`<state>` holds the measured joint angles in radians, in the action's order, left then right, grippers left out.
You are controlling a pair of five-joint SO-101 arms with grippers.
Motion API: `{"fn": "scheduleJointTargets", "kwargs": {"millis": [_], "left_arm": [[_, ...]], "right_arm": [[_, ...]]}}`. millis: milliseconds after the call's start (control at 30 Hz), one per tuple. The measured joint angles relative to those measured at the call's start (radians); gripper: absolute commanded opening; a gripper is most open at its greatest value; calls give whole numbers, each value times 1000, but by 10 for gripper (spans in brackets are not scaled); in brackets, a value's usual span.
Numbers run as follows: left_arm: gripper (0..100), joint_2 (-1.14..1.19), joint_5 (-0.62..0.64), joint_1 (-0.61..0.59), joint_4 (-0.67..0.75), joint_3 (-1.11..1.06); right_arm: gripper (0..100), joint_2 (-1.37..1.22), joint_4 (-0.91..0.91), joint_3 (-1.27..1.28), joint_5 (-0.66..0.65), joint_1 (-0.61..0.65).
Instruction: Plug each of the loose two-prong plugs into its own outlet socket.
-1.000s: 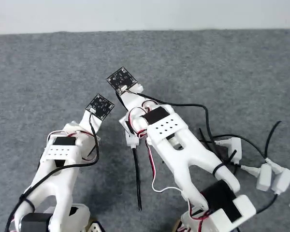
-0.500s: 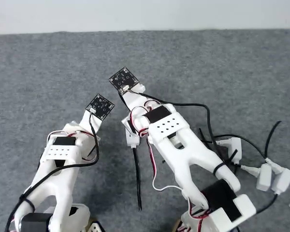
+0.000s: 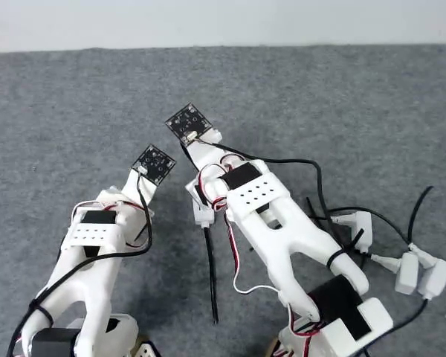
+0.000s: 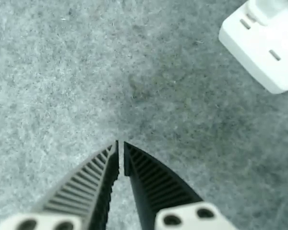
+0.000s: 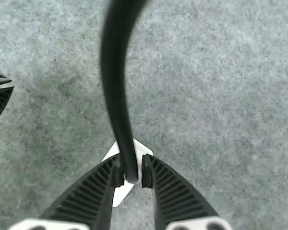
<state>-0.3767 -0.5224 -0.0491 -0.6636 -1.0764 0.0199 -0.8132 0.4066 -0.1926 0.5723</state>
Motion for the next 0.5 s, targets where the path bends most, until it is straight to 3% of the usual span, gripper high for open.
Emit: {"fn": "scheduleJointTargets", "kwargs": {"millis": [500], "left_arm": [[14,0,-18,0,0,0]], "right_arm": [[8,-6,0,0,12,14]]}}
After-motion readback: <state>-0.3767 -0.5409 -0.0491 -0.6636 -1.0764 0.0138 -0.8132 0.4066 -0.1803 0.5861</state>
